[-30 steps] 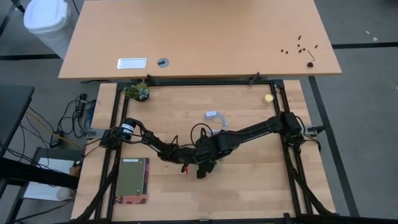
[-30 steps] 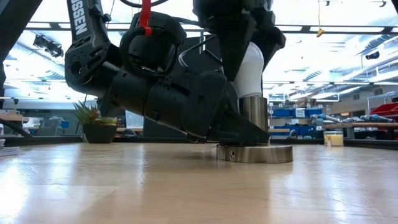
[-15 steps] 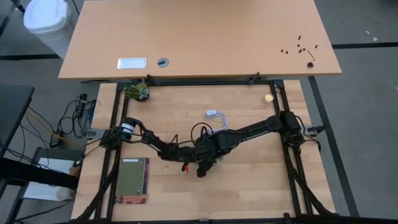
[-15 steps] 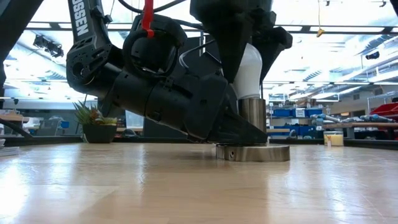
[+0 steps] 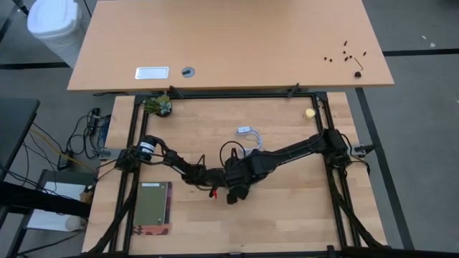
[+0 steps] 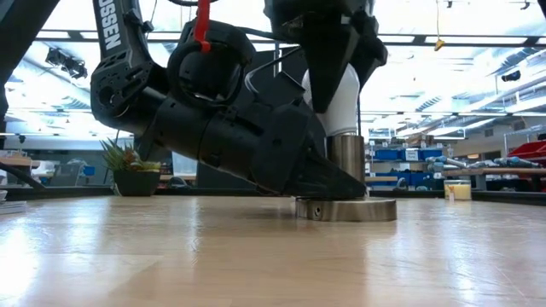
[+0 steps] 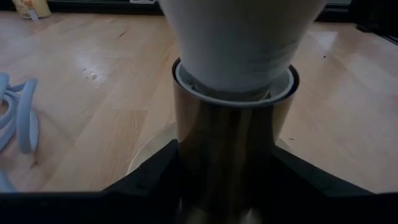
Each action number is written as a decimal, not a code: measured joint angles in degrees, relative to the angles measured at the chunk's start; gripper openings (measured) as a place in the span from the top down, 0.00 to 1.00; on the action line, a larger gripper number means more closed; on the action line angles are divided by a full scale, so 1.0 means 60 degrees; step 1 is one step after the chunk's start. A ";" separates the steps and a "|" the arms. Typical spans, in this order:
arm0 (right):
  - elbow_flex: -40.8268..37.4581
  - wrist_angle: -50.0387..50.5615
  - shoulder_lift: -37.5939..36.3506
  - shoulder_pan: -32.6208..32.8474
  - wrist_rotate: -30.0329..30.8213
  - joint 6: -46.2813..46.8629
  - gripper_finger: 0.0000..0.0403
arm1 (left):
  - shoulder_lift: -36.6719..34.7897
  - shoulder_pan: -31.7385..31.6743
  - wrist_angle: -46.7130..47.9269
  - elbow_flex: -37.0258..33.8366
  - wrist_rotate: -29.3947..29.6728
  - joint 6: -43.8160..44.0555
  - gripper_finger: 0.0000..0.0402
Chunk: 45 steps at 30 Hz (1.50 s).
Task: Screw lightbulb
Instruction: Insert the lightbulb into the lamp
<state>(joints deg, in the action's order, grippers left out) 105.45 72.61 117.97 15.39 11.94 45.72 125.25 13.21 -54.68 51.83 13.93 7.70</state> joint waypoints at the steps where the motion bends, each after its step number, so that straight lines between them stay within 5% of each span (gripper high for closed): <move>1: 0.0000 0.0031 0.0000 0.0083 0.0184 -0.0110 0.30 | -0.0004 -0.0002 -0.0009 -0.0028 0.0004 0.0000 0.50; 24: -0.0749 -0.0705 -0.0166 0.0947 0.1679 -0.0935 0.31 | 0.0007 0.0002 -0.0199 -0.0069 -0.0404 -0.0333 0.50; 37: -0.4207 -0.4418 -0.2419 0.0776 0.0454 -0.1193 0.31 | 0.0025 0.0137 -0.0396 -0.0080 -0.0745 -0.0741 0.50; 45: -0.4612 -0.4410 -0.2936 0.0484 -0.0513 -0.2528 0.31 | 0.0025 0.0146 -0.0501 -0.0080 -0.0778 -0.0776 0.50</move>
<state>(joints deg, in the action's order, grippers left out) 77.78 46.15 100.36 18.29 8.86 30.55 125.40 14.09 -57.69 51.35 9.27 3.05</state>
